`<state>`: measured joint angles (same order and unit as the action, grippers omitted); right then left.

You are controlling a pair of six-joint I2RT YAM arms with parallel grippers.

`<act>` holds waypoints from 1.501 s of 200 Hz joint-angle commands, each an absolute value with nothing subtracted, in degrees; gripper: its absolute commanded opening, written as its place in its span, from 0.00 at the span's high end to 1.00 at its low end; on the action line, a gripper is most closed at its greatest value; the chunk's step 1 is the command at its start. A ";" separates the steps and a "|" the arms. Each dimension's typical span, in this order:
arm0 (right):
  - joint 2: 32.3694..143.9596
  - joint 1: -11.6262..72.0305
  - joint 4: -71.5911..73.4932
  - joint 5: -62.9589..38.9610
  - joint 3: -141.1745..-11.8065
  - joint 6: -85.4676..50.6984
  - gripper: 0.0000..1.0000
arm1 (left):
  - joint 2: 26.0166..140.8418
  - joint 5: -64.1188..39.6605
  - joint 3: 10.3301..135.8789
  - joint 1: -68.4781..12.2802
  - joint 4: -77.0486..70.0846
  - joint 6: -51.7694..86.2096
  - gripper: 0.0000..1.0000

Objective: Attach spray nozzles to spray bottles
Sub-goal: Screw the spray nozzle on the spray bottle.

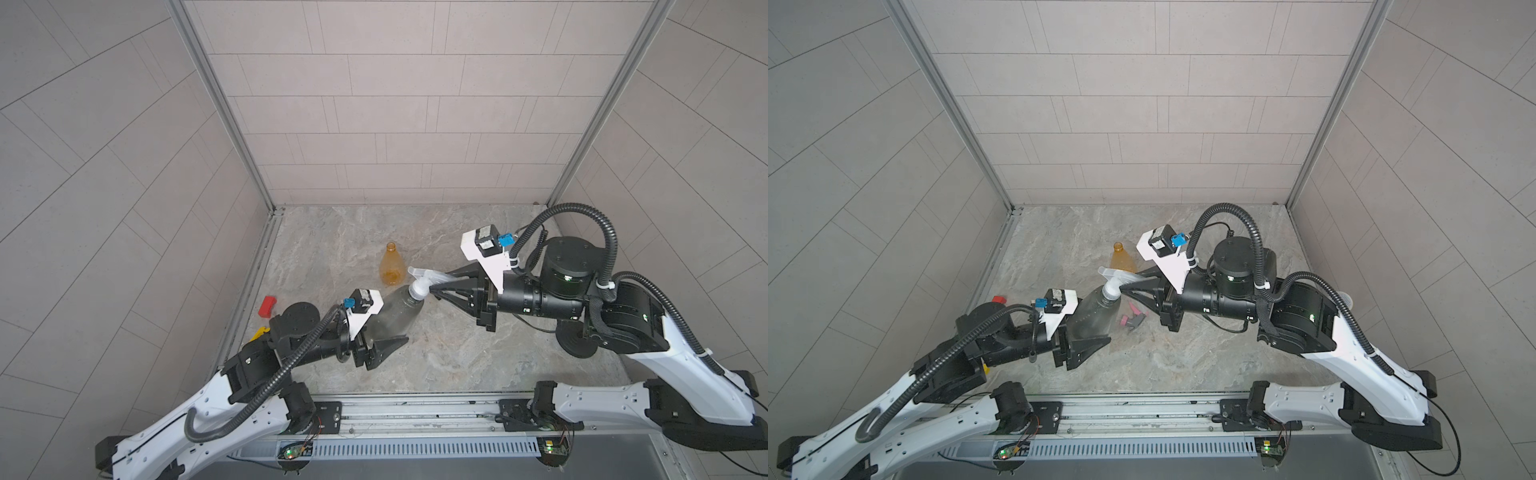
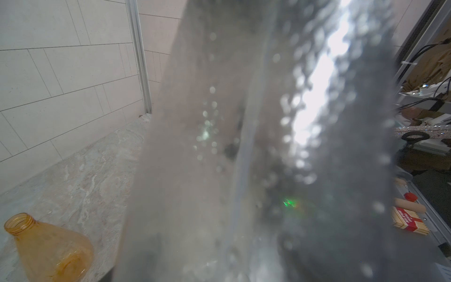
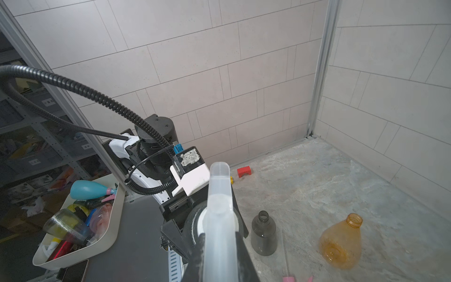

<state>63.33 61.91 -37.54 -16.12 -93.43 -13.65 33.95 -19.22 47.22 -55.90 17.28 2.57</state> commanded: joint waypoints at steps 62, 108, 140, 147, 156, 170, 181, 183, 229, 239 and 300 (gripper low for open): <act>68.39 70.42 -45.94 -0.07 -90.63 -26.40 1.00 | 32.98 -13.92 48.89 -55.99 3.22 2.59 1.00; 69.25 71.28 -47.44 2.27 -93.59 -25.26 0.87 | 33.87 -15.04 49.94 -56.00 6.15 2.19 1.00; 70.37 71.24 -48.88 2.95 -96.44 -24.01 0.77 | 34.29 -15.36 50.62 -55.99 7.99 1.93 1.00; 70.36 71.35 -48.66 2.85 -96.59 -23.93 0.76 | 34.19 -15.23 50.60 -55.99 8.04 1.92 1.00; 70.31 71.43 -48.24 3.19 -96.68 -23.94 0.75 | 34.02 -15.19 50.38 -55.99 8.09 1.93 1.00; 70.13 71.63 -47.73 3.67 -96.92 -23.50 0.72 | 33.93 -15.21 50.10 -55.96 8.00 2.18 1.00; 70.08 71.79 -47.43 3.61 -97.36 -23.02 0.67 | 34.01 -15.28 49.93 -55.99 7.91 2.28 1.00; 70.12 71.85 -47.34 3.60 -97.44 -22.92 0.66 | 34.01 -15.20 49.88 -55.99 7.91 2.28 1.00; 69.78 72.86 -47.11 3.95 -99.11 -20.86 0.38 | 33.76 -14.59 49.05 -55.94 6.78 2.79 1.00; 69.48 72.90 -47.01 4.06 -99.35 -20.53 0.34 | 33.75 -14.77 48.89 -55.99 6.63 2.77 1.00; 67.83 73.04 -46.59 4.12 -102.36 -16.51 0.25 | 33.66 -15.07 47.75 -55.94 5.20 3.64 1.00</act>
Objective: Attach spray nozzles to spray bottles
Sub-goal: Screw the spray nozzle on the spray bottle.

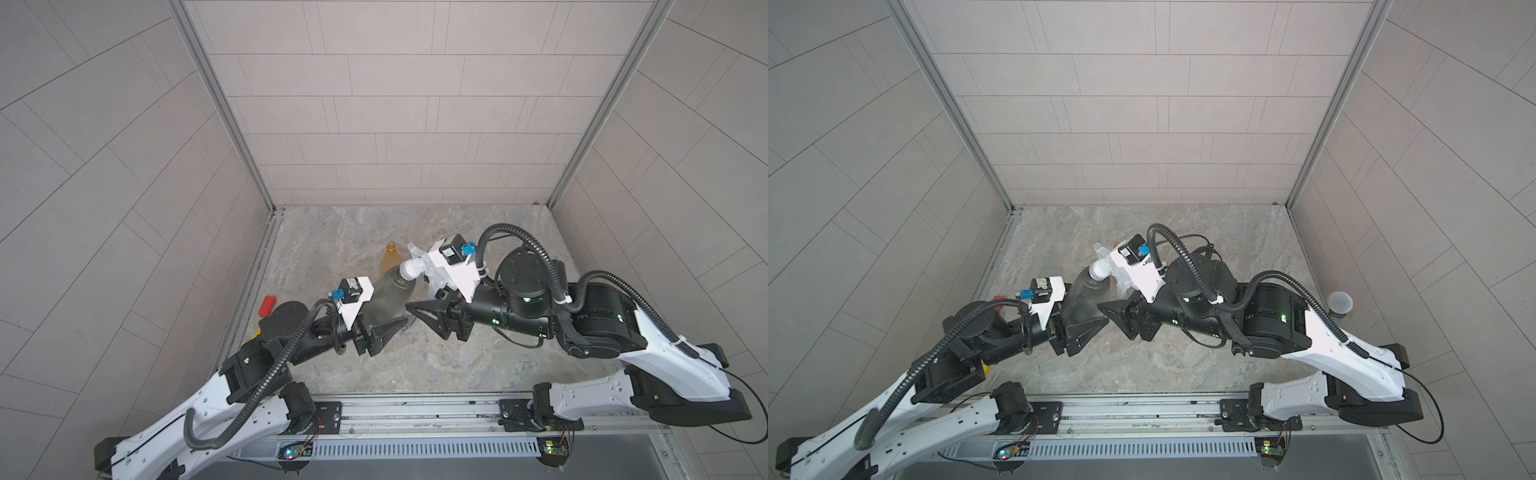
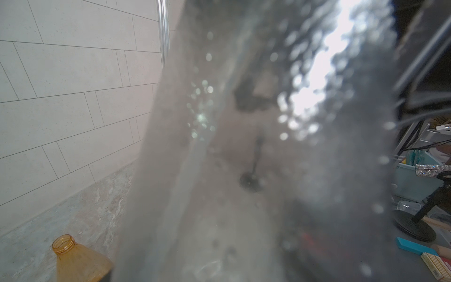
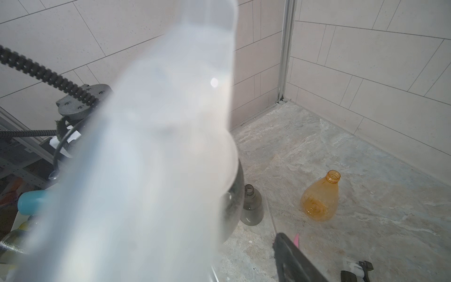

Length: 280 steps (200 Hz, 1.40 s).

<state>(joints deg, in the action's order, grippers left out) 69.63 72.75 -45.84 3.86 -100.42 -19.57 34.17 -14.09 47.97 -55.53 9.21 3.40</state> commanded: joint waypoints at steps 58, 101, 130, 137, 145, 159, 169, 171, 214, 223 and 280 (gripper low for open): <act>66.77 73.04 -45.26 2.20 -104.84 -13.62 0.18 | 33.86 -13.86 46.37 -55.99 3.57 4.94 1.00; 64.41 73.04 -44.71 3.39 -104.22 -13.04 0.19 | 32.53 -12.12 43.36 -55.99 -0.12 6.77 1.00; 60.44 73.04 -41.11 4.19 -100.14 -11.89 0.20 | 32.96 -11.63 40.11 -56.00 -5.35 8.86 1.00; 59.20 73.04 -39.90 4.81 -98.71 -11.61 0.20 | 32.96 -11.16 38.76 -55.99 -7.67 9.70 1.00; 57.87 73.04 -39.07 6.09 -97.52 -11.58 0.19 | 32.88 -10.79 37.15 -56.03 -10.45 10.87 1.00; 55.94 73.04 -38.63 9.21 -95.98 -11.53 0.19 | 32.94 -9.98 34.11 -56.12 -15.62 12.23 1.00; 54.53 73.04 -37.75 10.41 -94.30 -11.26 0.19 | 33.19 -9.63 31.68 -56.30 -20.04 12.89 1.00; 54.26 73.04 -37.72 10.56 -94.06 -11.23 0.19 | 33.35 -9.55 31.19 -56.33 -20.92 13.02 1.00; 55.83 72.95 -46.35 10.37 -95.88 -10.37 0.17 | 39.60 -8.42 24.00 -58.47 -36.07 12.55 1.00; 56.14 72.91 -47.56 10.54 -95.89 -10.37 0.17 | 41.22 -7.78 22.22 -59.11 -39.59 12.14 1.00; 61.74 72.86 -57.28 10.51 -99.68 -9.65 0.21 | 46.10 -9.12 17.05 -60.20 -51.76 12.27 1.00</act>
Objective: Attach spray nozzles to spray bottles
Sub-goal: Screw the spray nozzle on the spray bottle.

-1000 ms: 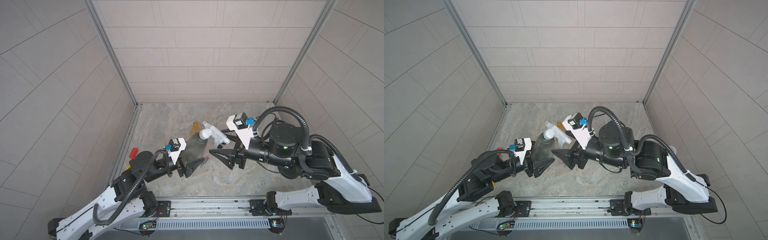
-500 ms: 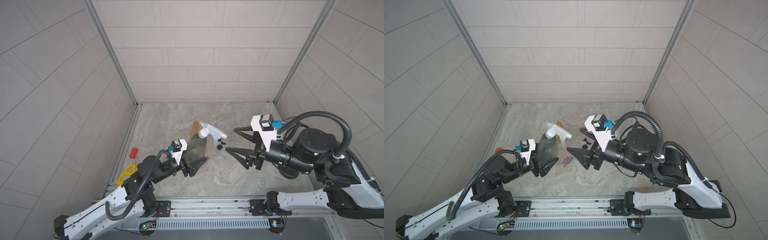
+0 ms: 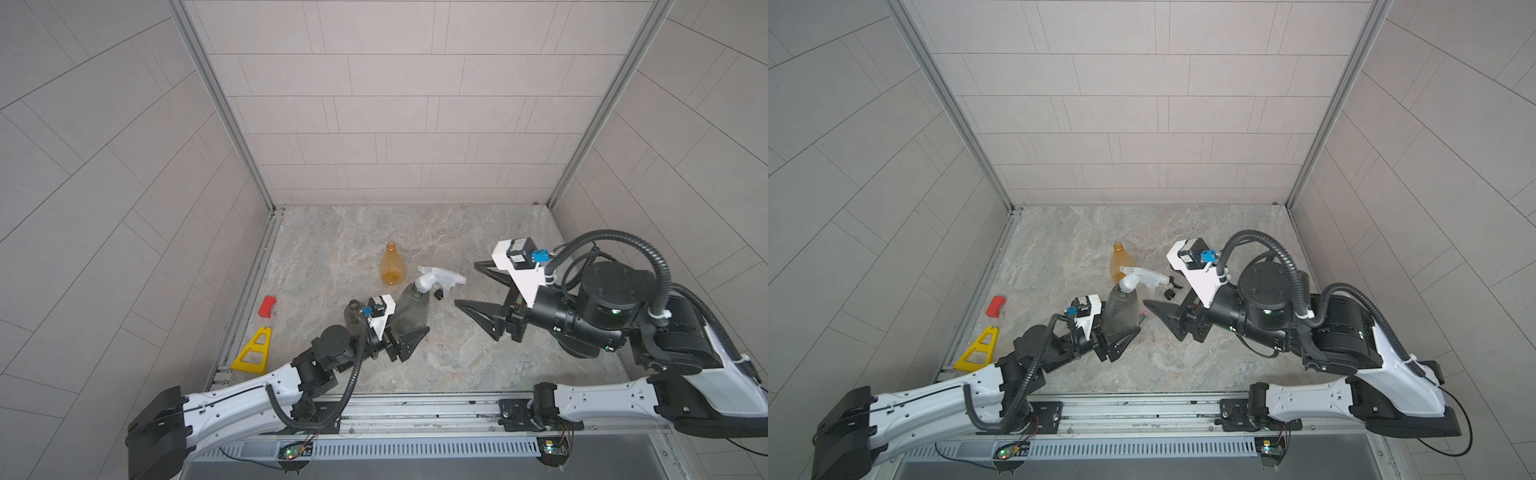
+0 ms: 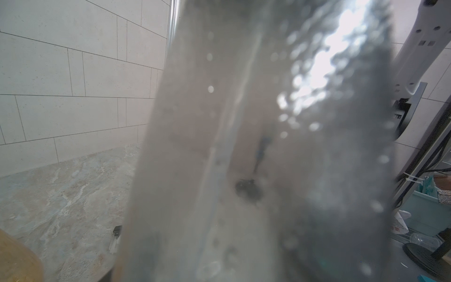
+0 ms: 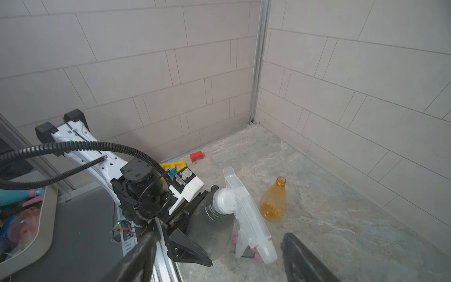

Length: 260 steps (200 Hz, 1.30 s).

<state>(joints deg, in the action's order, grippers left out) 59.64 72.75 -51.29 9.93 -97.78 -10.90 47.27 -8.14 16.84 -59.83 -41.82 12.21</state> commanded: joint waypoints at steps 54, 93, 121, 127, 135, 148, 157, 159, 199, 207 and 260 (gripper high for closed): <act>64.69 69.80 -60.30 6.61 -103.72 -8.02 0.26 | 43.15 -11.94 13.55 -60.99 -53.03 11.40 1.00; 65.93 66.47 -60.68 -0.34 -105.92 -6.87 0.21 | 43.48 -14.38 12.61 -61.00 -55.02 11.71 1.00; 68.58 65.13 -61.72 -5.02 -107.47 -5.98 0.21 | 43.84 -15.83 12.39 -61.02 -55.11 11.86 1.00; 69.26 65.12 -62.27 -5.66 -108.12 -5.77 0.22 | 43.86 -15.82 12.20 -61.03 -55.14 11.80 1.00; 70.34 65.13 -63.19 -6.60 -109.28 -5.38 0.25 | 43.86 -15.91 11.82 -61.05 -55.18 11.70 1.00; 71.38 65.13 -63.70 -7.24 -110.08 -5.41 0.32 | 43.78 -15.82 11.43 -61.04 -55.27 11.67 1.00; 71.96 65.13 -63.91 -7.55 -110.57 -5.43 0.40 | 43.64 -15.76 11.09 -61.00 -55.62 11.67 1.00; 72.09 65.13 -64.03 -7.56 -110.68 -5.44 0.42 | 43.61 -15.76 11.08 -61.06 -55.70 11.64 1.00; 74.99 65.13 -66.43 -7.78 -113.38 -5.52 0.64 | 42.54 -15.56 10.68 -61.01 -54.54 10.99 1.00; 75.62 65.13 -67.42 -7.41 -114.31 -5.54 0.69 | 42.52 -15.35 10.56 -61.08 -54.32 10.76 1.00; 78.66 65.13 -72.02 -7.56 -116.98 -5.70 0.95 | 42.28 -16.27 10.26 -61.08 -52.87 8.97 1.00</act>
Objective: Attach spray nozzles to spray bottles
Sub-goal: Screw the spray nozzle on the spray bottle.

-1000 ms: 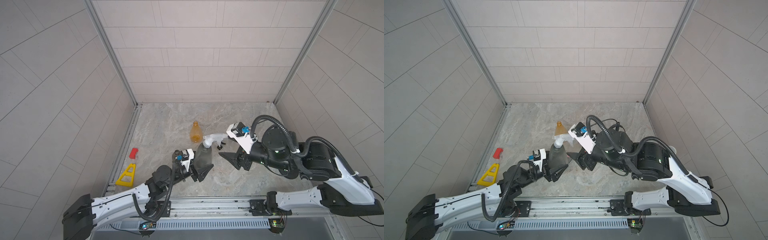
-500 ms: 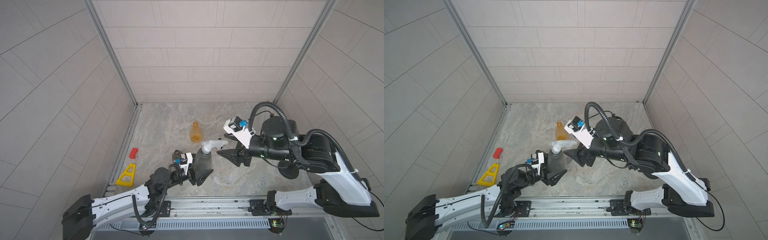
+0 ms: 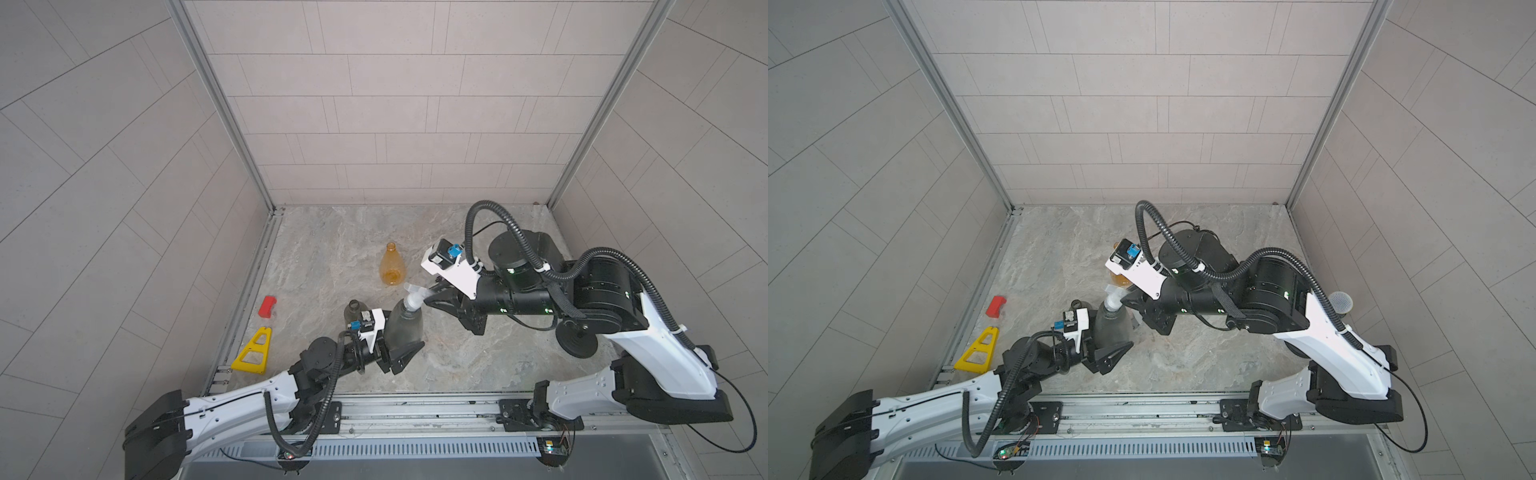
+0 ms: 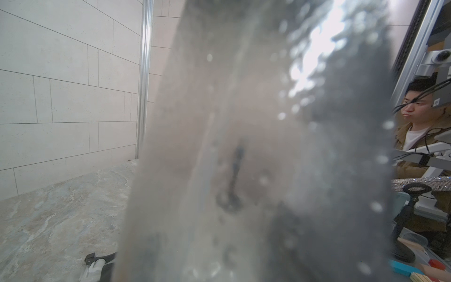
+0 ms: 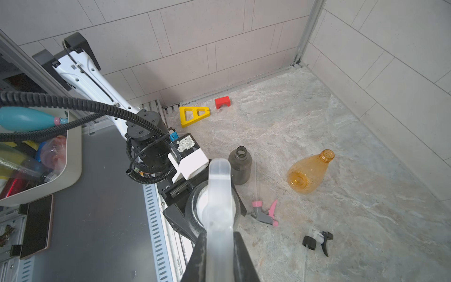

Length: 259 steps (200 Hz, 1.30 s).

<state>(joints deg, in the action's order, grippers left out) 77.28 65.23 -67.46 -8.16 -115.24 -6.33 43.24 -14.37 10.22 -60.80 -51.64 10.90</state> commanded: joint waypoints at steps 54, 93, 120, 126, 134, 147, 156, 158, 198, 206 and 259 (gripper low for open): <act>82.60 64.65 -79.89 -10.10 -121.84 -1.62 1.00 | 41.20 -17.44 10.81 -62.59 -45.97 3.99 1.00; 82.46 62.53 -80.87 -15.74 -120.74 0.00 1.00 | 40.61 -16.49 11.67 -65.68 -41.23 -0.74 1.00; 82.55 62.45 -79.87 -16.72 -118.73 -1.93 1.00 | 39.06 -13.86 11.56 -66.01 -41.13 -0.53 1.00; 82.38 62.49 -79.21 -16.29 -117.93 -2.74 1.00 | 38.79 -13.15 11.56 -66.01 -41.45 -0.28 1.00; 81.81 62.58 -77.83 -15.60 -116.60 -4.07 1.00 | 38.53 -12.13 11.60 -66.01 -41.74 -0.19 1.00; 80.99 62.67 -75.82 -14.19 -114.82 -6.53 1.00 | 38.26 -10.66 11.59 -66.05 -41.90 -0.11 1.00; 80.69 62.70 -74.69 -13.53 -113.59 -8.55 1.00 | 38.23 -9.62 11.60 -66.14 -42.09 -0.10 1.00; 80.73 62.78 -74.64 -13.31 -113.52 -8.95 1.00 | 38.23 -9.35 11.60 -66.17 -42.10 -0.09 1.00; 81.58 66.73 -74.49 -2.86 -111.60 -21.48 1.00 | 36.85 -3.79 11.67 -66.86 -41.37 -1.38 1.00; 81.90 68.13 -74.88 0.69 -111.39 -24.26 1.00 | 36.81 -3.27 11.72 -67.05 -41.14 -1.59 1.00; 79.04 69.27 -69.61 6.19 -104.61 -37.76 0.93 | 36.06 -1.36 11.77 -67.50 -40.45 -1.85 1.00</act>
<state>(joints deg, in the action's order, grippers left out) 78.15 68.88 -72.40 2.17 -108.20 -29.28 38.24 0.27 10.04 -66.35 -32.18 0.32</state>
